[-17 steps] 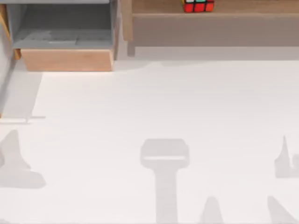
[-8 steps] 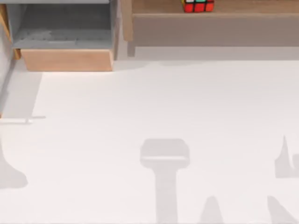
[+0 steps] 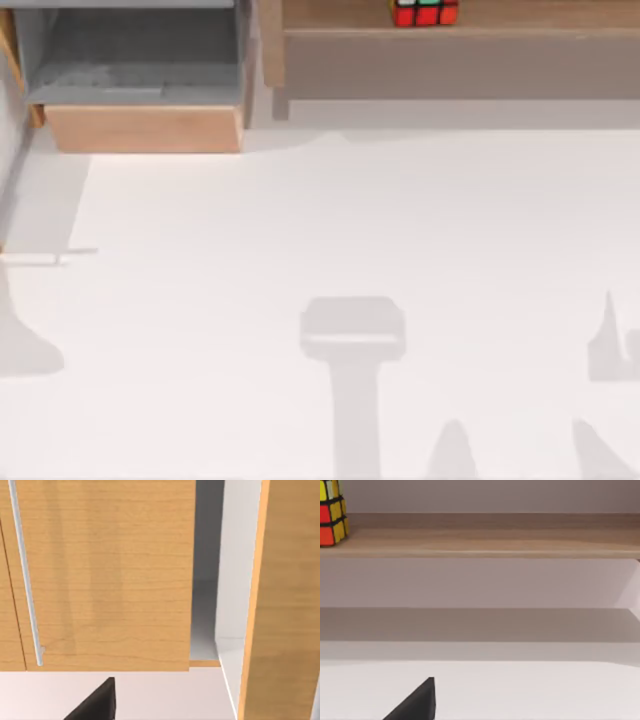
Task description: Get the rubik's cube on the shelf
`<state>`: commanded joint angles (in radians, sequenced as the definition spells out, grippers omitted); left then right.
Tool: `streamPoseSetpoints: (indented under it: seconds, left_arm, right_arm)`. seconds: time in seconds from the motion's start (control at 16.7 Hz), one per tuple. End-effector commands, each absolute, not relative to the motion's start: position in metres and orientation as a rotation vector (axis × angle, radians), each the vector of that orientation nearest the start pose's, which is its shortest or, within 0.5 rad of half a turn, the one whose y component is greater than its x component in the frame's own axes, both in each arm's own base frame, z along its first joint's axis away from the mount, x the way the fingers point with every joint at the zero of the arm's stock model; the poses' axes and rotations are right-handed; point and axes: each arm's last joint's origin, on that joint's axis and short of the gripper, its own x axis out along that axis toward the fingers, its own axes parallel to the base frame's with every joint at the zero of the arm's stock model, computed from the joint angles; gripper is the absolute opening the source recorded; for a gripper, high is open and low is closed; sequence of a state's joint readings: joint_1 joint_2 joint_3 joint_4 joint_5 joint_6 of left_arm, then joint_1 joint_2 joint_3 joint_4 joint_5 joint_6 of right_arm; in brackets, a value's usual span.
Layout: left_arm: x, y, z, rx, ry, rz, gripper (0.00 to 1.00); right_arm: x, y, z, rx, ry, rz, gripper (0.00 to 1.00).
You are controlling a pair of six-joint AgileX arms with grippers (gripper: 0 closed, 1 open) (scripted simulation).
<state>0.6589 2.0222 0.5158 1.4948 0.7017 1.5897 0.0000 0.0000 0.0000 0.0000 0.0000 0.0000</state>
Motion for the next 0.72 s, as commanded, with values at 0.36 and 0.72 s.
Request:
streamPoseSetpoints:
  seconds: [0.36, 0.72]
  left_arm:
    - [0.2544, 0.1741, 0.0951, 1.571, -0.016, -0.016, 0.7]
    - [0.2544, 0.1741, 0.0951, 1.571, -0.016, -0.016, 0.25]
  right_arm:
    - [0.1057, -0.0012, 0.16, 0.0, 0.0, 0.0, 1.0]
    - [0.1057, -0.0012, 0.16, 0.0, 0.0, 0.0, 1.0]
